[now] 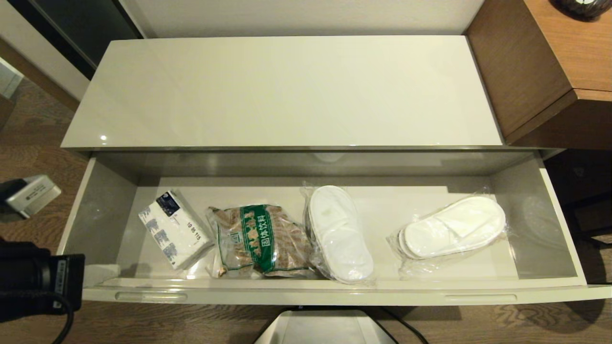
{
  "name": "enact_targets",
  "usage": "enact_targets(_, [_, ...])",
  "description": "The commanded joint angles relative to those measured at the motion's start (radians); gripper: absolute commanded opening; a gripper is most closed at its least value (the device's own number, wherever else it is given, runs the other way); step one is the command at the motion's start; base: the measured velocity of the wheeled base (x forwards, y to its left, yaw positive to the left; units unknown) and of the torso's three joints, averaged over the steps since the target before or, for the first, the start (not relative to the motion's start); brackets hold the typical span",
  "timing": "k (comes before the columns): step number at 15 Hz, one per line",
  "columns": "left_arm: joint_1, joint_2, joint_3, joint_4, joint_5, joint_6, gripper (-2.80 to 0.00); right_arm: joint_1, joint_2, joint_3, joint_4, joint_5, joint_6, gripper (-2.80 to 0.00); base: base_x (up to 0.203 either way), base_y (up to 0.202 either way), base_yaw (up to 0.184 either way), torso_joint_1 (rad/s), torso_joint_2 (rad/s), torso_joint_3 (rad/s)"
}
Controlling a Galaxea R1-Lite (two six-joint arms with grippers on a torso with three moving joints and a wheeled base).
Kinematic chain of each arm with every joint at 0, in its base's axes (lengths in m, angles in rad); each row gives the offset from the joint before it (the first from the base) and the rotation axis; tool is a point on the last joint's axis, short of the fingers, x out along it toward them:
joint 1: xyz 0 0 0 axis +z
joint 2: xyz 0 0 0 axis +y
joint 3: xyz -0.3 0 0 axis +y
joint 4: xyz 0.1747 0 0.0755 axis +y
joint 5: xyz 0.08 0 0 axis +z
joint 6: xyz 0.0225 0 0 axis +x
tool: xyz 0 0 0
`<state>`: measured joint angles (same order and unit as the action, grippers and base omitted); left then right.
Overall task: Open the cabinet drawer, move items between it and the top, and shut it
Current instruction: Take out the tissue from the drawer
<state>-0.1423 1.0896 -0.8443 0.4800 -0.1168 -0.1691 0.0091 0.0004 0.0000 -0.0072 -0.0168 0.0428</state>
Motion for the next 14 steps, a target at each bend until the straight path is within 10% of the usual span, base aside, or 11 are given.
enact_targets(1, [0.000, 0.014, -0.012, 0.003, -0.012, -0.003, -2.80, 0.002, -0.025, 0.000, 0.000, 0.000, 0.000, -2.80, 0.000, 0.000, 0.000, 0.000, 0.00, 0.000])
enact_targets(9, [0.042, 0.074, -0.214, 0.003, -0.032, -0.096, -2.80, 0.000, -0.025, 0.002, 0.000, 0.000, 0.000, -2.80, 0.000, 0.000, 0.000, 0.000, 0.00, 0.000])
enact_targets(14, [0.098, 0.060, -0.339, 0.031, 0.060, -0.036, -2.80, 0.000, -0.025, 0.000, 0.000, 0.000, 0.000, -2.80, 0.000, 0.000, 0.000, 0.000, 0.00, 0.000])
